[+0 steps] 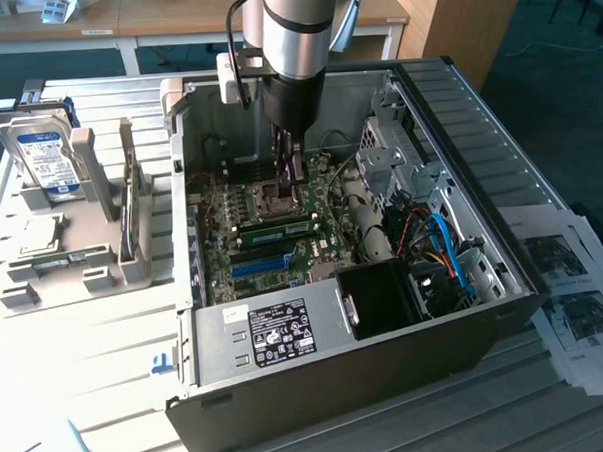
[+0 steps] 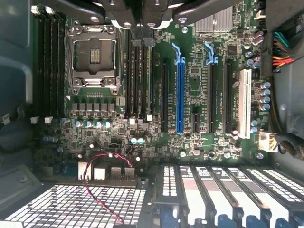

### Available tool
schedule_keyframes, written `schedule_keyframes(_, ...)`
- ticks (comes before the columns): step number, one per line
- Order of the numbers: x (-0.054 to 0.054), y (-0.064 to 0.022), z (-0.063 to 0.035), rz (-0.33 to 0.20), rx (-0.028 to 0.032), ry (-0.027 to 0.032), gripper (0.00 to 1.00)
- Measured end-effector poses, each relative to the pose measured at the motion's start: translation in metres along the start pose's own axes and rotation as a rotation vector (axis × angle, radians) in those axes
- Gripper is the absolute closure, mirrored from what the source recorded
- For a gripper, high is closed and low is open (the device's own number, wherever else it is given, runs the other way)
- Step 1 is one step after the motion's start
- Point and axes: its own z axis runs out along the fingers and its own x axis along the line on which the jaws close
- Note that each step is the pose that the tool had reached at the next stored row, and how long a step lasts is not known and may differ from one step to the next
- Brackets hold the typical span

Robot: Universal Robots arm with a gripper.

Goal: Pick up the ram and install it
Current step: 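Press down the ram until it locks into place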

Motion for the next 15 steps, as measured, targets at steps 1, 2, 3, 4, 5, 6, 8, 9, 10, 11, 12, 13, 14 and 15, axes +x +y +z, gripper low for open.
schedule_keyframes(1,-0.0001,0.0000,-0.0011,0.000,0.0000,0.0000,0.90)
schedule_keyframes(2,-0.0002,0.0001,-0.0023,0.000,0.0000,0.0000,0.90)
schedule_keyframes(3,-0.0003,0.0001,-0.0035,0.000,0.0000,-0.0001,0.90)
schedule_keyframes(4,-0.0004,0.0001,-0.0046,0.000,0.0000,0.0000,0.90)
schedule_keyframes(5,-0.0004,0.0001,-0.0057,0.000,0.0000,0.0000,0.90)
schedule_keyframes(6,-0.0005,0.0002,-0.0068,0.000,0.0000,0.0000,0.90)
schedule_keyframes(8,-0.0006,0.0002,-0.0079,0.000,0.0000,-0.0001,0.90)
schedule_keyframes(9,-0.0006,0.0002,-0.0079,0.000,0.0001,-0.0001,0.90)
schedule_keyframes(10,-0.0007,0.0002,-0.0080,0.000,0.0001,-0.0001,0.90)
schedule_keyframes(11,-0.0006,0.0002,-0.0080,0.000,0.0000,0.0001,0.90)
schedule_keyframes(12,-0.0006,0.0002,-0.0081,0.000,0.0000,0.0001,0.90)
schedule_keyframes(13,-0.0006,0.0002,-0.0082,0.000,0.0000,0.0001,0.90)
schedule_keyframes(14,-0.0006,0.0002,-0.0087,0.000,-0.0001,0.0004,0.90)
schedule_keyframes(15,-0.0007,0.0002,-0.0091,0.000,-0.0001,0.0004,0.90)
